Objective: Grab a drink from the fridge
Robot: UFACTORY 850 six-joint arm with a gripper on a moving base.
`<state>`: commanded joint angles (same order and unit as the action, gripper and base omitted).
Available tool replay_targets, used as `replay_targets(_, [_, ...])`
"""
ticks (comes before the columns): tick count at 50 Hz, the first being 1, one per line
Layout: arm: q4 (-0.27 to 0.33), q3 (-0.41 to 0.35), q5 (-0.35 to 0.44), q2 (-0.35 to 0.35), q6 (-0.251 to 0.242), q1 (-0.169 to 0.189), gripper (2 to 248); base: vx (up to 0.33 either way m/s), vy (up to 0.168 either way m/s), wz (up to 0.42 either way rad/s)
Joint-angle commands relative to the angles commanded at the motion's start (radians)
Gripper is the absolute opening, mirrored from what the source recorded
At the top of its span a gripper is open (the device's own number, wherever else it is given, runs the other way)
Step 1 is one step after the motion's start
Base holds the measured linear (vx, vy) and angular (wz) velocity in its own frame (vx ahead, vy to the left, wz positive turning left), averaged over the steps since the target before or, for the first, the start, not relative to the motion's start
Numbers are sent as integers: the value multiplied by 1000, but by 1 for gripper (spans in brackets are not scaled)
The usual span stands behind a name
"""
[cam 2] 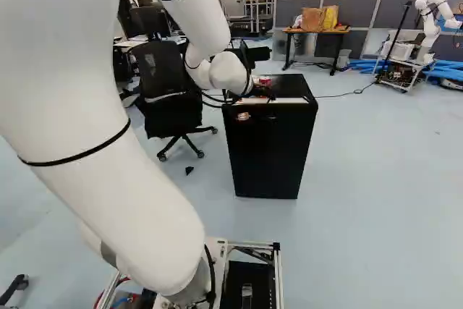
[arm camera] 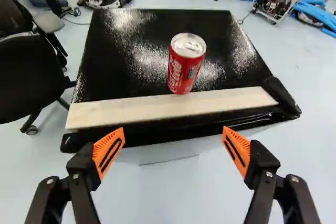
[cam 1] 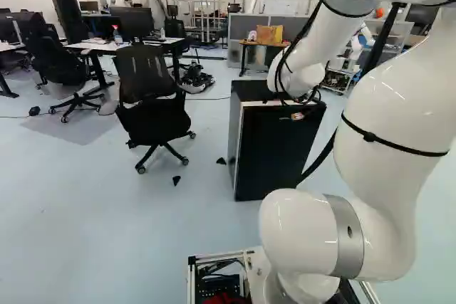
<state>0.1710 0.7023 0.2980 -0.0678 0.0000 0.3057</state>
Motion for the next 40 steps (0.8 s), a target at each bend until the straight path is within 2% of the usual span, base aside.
replay_targets(21, [28,1,192,-25,0,0,247,0,0,0])
replay_targets(40, [28,10,227,-76,0,2,247,0,0,0])
